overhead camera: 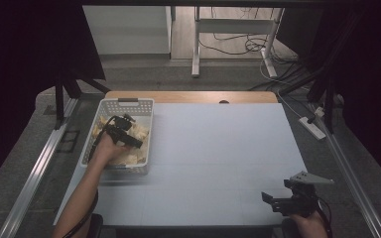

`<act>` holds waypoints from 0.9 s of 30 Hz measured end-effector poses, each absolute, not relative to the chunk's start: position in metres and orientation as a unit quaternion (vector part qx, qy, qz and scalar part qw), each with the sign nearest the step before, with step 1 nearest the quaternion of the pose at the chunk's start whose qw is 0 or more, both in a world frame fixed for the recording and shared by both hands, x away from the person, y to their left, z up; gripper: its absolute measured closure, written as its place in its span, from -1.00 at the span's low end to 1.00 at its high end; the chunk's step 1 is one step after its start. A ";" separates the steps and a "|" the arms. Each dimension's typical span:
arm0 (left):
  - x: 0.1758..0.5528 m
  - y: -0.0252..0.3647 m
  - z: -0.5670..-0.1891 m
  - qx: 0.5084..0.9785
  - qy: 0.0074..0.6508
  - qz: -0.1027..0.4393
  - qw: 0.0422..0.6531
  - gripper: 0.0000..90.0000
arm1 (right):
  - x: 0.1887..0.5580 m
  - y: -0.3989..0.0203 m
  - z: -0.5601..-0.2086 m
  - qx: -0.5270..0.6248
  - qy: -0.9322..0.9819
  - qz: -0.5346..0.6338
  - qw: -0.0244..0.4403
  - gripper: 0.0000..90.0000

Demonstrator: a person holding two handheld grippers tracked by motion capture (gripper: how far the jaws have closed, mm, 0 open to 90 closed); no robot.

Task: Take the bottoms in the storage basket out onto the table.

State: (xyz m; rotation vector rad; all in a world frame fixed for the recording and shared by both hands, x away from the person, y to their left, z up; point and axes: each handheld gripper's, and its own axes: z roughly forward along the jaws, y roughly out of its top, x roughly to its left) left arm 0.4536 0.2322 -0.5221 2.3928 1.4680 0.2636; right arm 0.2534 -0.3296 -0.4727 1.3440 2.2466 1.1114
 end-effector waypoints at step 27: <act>0.451 0.253 -0.503 0.803 0.550 0.094 0.209 0.47 | 0.253 -0.333 -0.472 0.476 0.773 0.395 0.143 -1.00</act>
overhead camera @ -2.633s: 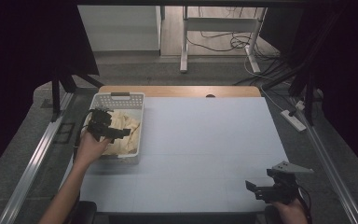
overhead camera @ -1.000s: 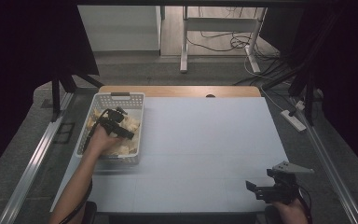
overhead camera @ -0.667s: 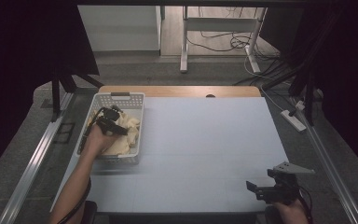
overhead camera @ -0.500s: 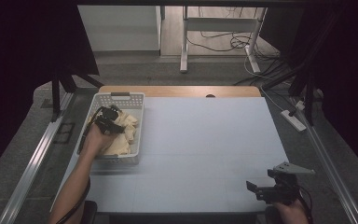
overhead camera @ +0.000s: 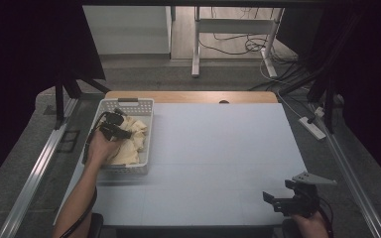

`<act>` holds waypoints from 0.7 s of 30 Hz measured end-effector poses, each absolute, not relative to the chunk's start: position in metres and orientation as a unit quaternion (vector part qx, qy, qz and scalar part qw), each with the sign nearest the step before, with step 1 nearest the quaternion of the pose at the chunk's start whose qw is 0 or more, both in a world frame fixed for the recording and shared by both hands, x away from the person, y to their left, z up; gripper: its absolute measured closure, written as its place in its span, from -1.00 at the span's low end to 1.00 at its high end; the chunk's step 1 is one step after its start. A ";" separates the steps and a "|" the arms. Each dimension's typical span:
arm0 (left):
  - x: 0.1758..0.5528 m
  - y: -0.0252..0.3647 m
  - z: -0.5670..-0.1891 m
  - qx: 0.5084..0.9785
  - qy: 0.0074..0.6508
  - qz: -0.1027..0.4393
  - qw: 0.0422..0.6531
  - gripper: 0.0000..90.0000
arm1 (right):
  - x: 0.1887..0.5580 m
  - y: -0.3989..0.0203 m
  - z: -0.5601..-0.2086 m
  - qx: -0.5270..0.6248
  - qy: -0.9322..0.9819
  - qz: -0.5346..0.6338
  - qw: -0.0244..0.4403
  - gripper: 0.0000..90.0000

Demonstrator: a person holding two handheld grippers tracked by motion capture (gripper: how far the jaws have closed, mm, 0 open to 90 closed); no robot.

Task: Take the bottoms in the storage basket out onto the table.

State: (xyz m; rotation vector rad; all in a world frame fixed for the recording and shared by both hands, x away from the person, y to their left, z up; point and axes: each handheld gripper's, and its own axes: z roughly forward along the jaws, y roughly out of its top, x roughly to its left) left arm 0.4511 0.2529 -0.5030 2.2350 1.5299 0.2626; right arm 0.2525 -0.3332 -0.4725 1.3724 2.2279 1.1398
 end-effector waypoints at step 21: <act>0.435 0.265 -0.467 0.785 0.532 0.104 0.300 0.47 | 0.253 -0.333 -0.472 0.476 0.773 0.394 0.144 -1.00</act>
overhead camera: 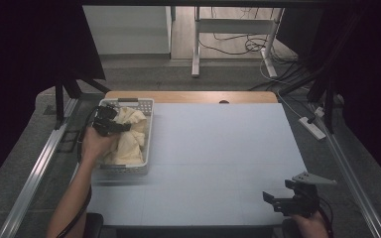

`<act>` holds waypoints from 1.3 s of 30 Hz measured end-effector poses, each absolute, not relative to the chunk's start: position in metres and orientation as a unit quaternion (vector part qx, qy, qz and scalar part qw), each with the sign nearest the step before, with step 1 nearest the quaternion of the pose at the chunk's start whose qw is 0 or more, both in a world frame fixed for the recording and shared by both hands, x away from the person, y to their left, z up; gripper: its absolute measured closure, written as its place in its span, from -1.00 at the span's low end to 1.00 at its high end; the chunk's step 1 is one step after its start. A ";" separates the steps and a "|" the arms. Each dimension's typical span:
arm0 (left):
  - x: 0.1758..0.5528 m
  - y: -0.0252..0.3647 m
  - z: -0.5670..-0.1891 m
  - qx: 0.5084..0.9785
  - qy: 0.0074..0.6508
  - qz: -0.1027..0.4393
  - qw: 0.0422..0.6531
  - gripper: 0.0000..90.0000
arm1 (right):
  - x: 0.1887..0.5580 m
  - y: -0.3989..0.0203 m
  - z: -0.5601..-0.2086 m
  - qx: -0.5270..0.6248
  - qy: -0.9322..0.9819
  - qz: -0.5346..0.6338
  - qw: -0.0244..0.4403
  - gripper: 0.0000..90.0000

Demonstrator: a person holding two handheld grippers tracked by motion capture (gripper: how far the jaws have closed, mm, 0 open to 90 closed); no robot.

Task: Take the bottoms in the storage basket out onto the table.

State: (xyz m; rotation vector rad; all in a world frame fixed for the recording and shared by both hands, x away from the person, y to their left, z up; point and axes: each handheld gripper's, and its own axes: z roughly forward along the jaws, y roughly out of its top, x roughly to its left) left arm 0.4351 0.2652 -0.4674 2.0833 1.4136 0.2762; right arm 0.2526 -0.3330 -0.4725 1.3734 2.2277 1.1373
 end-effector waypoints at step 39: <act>0.417 0.279 -0.389 0.763 0.501 0.124 0.389 0.47 | 0.253 -0.332 -0.473 0.476 0.774 0.392 0.143 -1.00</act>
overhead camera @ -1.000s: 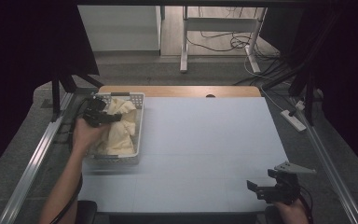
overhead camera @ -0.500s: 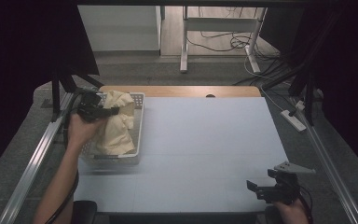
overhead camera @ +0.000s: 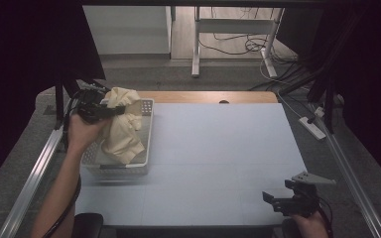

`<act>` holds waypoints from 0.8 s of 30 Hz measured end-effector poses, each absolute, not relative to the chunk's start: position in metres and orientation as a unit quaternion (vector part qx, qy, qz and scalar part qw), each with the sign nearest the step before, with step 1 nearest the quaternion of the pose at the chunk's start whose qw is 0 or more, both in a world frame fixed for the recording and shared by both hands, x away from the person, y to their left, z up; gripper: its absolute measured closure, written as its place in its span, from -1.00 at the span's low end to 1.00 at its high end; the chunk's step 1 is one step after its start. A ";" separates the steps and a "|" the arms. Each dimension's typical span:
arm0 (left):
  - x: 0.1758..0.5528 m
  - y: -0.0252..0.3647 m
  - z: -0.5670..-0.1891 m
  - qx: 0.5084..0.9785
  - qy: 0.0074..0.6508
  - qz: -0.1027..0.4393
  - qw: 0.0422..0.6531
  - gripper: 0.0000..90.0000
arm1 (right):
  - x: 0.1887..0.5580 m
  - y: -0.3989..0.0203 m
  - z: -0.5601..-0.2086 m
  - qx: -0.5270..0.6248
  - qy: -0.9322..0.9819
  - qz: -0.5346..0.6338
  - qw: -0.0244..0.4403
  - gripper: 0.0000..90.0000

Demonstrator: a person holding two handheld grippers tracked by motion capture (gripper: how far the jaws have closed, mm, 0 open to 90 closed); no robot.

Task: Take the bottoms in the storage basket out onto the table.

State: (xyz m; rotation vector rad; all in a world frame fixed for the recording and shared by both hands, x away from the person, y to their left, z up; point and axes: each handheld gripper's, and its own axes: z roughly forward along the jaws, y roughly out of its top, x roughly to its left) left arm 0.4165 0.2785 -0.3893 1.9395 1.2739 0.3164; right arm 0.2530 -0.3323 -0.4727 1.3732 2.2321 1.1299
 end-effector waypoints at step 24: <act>0.417 0.253 -0.350 0.769 0.466 0.116 0.422 0.47 | 0.253 -0.332 -0.473 0.474 0.776 0.392 0.140 -1.00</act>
